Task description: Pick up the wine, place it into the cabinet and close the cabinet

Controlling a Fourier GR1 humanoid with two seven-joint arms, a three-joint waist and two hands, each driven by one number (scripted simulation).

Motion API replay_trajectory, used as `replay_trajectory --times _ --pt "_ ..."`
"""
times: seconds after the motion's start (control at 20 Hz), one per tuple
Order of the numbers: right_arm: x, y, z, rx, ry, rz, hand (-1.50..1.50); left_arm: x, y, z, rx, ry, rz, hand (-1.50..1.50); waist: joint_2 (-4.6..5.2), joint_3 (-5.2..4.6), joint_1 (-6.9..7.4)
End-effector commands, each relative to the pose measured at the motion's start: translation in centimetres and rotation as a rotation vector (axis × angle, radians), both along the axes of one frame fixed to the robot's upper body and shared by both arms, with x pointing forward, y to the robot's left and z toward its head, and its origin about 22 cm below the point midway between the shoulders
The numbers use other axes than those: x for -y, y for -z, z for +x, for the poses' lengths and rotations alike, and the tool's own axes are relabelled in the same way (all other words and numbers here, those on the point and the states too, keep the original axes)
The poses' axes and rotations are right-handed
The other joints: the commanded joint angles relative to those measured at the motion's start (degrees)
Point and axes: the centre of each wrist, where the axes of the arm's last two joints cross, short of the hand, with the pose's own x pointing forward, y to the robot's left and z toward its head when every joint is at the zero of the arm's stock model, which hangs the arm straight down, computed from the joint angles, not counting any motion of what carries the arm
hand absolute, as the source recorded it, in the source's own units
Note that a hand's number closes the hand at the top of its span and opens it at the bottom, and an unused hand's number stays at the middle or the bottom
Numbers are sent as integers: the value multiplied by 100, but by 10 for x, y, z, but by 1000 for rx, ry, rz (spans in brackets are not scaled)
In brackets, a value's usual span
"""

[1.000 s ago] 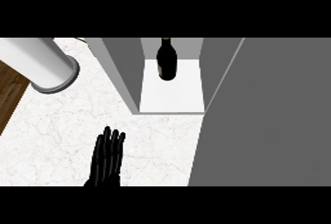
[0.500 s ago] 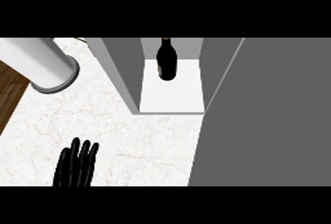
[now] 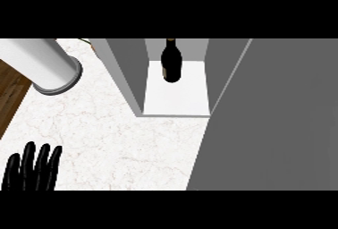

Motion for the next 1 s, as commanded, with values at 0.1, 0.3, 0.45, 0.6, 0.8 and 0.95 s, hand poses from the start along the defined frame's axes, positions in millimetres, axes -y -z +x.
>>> replay_trajectory --times 0.1,0.3,0.45,0.6,0.8,0.95 --pt "-9 -29 -46 93 -153 36 150 -36 1 2 8 -40 -8 -150 -13 -9 -29" --pt "-34 -27 -46 89 -187 52 150 -55 -9 10 5 -48 14 -150 -11 -9 -46" --pt "-37 -31 -56 71 -202 60 150 -69 -14 -1 2 -34 26 -150 -31 -7 7" --pt "-64 -21 -58 46 -189 80 150 -72 -10 -3 -9 -29 21 -150 -30 -9 10" --pt "-71 -21 -59 62 -170 69 150 -85 -19 10 -6 -23 35 -150 -29 -13 -36" --pt "-78 -21 -57 88 -137 95 150 -94 -13 9 -14 -25 45 -150 -29 -19 -3"
